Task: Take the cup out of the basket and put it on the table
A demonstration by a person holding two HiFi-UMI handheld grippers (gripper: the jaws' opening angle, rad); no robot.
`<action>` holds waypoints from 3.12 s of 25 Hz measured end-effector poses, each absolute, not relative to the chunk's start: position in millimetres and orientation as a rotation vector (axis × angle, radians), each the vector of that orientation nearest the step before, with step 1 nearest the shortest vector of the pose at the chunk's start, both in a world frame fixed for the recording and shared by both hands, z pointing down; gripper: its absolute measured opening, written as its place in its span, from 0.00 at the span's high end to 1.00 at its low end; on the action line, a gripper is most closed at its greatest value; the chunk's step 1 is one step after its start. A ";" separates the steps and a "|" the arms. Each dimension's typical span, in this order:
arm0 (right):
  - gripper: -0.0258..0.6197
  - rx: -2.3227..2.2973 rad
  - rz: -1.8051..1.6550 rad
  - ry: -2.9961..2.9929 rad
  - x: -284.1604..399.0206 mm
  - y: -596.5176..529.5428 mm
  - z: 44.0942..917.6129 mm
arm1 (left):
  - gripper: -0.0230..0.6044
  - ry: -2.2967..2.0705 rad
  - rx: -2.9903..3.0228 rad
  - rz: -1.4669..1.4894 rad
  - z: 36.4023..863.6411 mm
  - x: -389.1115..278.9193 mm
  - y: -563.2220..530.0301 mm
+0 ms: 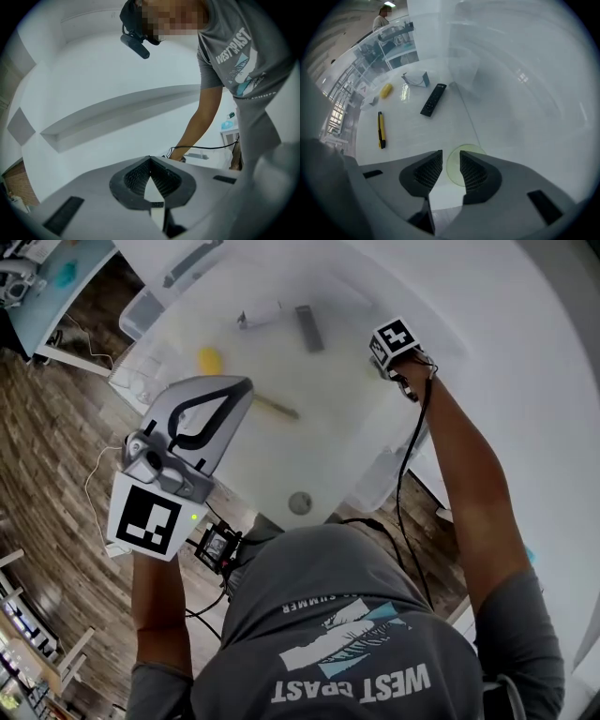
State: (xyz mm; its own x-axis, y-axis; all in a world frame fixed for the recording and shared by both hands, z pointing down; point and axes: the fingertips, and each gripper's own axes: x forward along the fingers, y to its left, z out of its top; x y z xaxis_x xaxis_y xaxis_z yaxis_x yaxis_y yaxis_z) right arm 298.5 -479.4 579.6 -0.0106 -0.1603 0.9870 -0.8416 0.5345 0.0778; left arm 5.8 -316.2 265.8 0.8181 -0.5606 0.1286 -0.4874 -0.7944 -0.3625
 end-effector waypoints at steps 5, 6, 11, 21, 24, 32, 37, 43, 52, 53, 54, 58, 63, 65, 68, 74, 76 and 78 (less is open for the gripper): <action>0.77 0.868 0.720 -1.483 294.3 -483.6 607.9 | 0.95 0.842 -2.679 -0.372 264.5 -7.3 -325.0; 0.77 0.858 0.725 -1.471 296.8 -481.7 614.6 | 0.95 0.846 -2.683 -0.385 266.9 -8.2 -326.3; 0.86 0.799 0.703 -1.396 314.6 -475.6 638.2 | 0.95 0.816 -2.663 -0.423 271.6 -6.8 -335.5; 0.91 0.729 0.668 -1.455 296.9 -462.0 630.1 | 0.95 0.782 -2.591 -0.444 242.3 1.1 -316.6; 0.91 0.760 0.623 -1.519 287.8 -470.4 610.5 | 0.95 0.780 -2.582 -0.417 232.8 10.7 -310.4; 0.92 0.852 0.434 -1.719 251.2 -492.0 528.7 | 0.95 0.726 -2.494 -0.501 220.5 19.1 -291.6; 0.92 0.897 0.311 -1.834 241.0 -491.4 476.2 | 0.95 0.748 -2.499 -0.502 223.8 35.0 -287.9; 0.92 0.860 0.300 -1.977 261.6 -446.5 425.3 | 0.95 0.889 -2.572 -0.503 227.2 86.6 -273.5; 0.92 0.939 -0.101 -2.235 196.9 -415.2 288.9 | 0.95 0.837 -2.456 -0.475 207.4 65.7 -256.7; 0.92 0.931 -0.124 -2.255 193.3 -407.7 281.0 | 0.95 0.847 -2.456 -0.479 207.7 66.0 -253.5; 0.92 0.922 -0.144 -2.275 190.2 -400.8 273.6 | 0.95 0.855 -2.454 -0.484 207.5 66.5 -250.7; 0.92 0.900 -0.206 -2.335 178.2 -370.1 248.5 | 0.95 0.872 -2.445 -0.507 205.5 63.9 -235.1; 0.92 0.892 -0.256 -2.385 167.2 -342.6 227.6 | 0.95 0.883 -2.435 -0.518 204.3 57.1 -223.0; 0.92 0.891 -0.279 -2.399 160.5 -333.0 219.1 | 0.95 0.880 -2.431 -0.522 203.4 51.8 -219.9; 0.92 0.893 -0.315 -2.409 149.0 -312.7 210.2 | 0.95 0.875 -2.427 -0.510 203.5 42.4 -210.7; 0.92 0.917 -0.348 -2.412 114.5 -274.0 202.6 | 0.95 0.842 -2.429 -0.500 210.2 8.9 -188.4; 0.92 0.923 -0.350 -2.410 100.1 -260.4 202.6 | 0.95 0.836 -2.434 -0.493 212.7 -6.1 -180.0; 0.92 0.926 -0.355 -2.404 86.1 -248.1 204.2 | 0.95 0.833 -2.444 -0.481 217.2 -19.9 -173.6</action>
